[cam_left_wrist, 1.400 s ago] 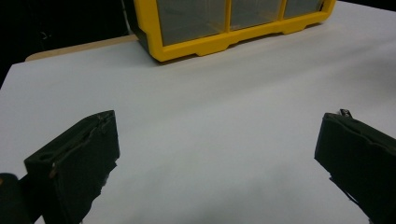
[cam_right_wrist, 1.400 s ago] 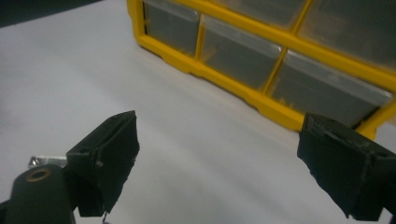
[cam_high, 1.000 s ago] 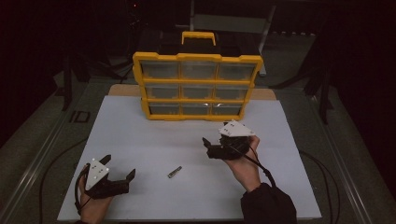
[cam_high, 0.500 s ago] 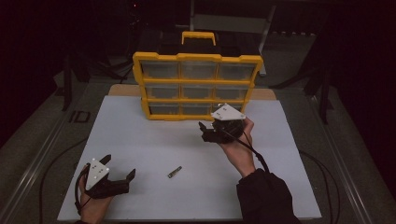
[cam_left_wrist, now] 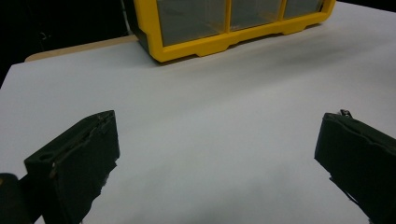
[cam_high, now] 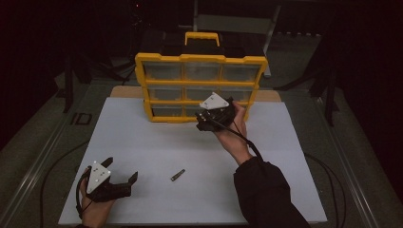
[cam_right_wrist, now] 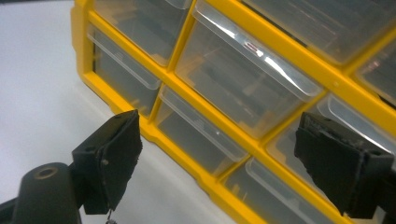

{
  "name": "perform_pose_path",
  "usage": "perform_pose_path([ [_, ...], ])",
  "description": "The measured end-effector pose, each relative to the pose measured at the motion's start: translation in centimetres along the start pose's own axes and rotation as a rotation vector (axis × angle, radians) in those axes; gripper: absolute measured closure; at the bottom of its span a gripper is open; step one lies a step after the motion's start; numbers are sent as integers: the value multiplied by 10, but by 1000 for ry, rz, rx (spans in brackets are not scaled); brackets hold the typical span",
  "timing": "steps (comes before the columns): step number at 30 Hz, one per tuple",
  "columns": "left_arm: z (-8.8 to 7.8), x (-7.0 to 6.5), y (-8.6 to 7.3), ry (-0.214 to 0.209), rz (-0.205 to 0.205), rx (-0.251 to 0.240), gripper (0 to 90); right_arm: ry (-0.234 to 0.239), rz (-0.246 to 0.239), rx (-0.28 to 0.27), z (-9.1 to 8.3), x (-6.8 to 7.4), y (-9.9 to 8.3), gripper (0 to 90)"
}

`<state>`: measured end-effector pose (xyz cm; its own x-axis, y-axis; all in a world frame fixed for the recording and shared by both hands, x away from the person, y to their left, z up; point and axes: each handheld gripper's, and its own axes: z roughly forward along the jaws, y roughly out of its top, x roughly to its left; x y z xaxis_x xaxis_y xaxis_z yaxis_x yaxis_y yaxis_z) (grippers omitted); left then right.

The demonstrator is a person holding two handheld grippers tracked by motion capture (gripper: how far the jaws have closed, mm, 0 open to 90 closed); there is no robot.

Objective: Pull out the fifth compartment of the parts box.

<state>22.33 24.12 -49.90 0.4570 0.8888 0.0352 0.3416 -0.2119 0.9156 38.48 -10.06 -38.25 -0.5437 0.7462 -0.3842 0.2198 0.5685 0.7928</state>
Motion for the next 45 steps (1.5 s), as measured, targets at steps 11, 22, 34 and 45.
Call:
perform_pose_path([
  [11, 0, 0, 0, -3, -1, 1, 5, -56, -130, 76, 36, 5, 17, 156],
  [22, 0, 0, 0, -2, -2, 1, 5, -212, -379, 129, 54, 10, 23, 213],
  [34, 0, 0, 0, -1, -3, 3, 5, -387, -645, 127, 64, 19, 22, 252],
  [45, 1, 1, 0, -2, -3, 4, 5, -507, -866, 112, 75, 27, 14, 358],
])
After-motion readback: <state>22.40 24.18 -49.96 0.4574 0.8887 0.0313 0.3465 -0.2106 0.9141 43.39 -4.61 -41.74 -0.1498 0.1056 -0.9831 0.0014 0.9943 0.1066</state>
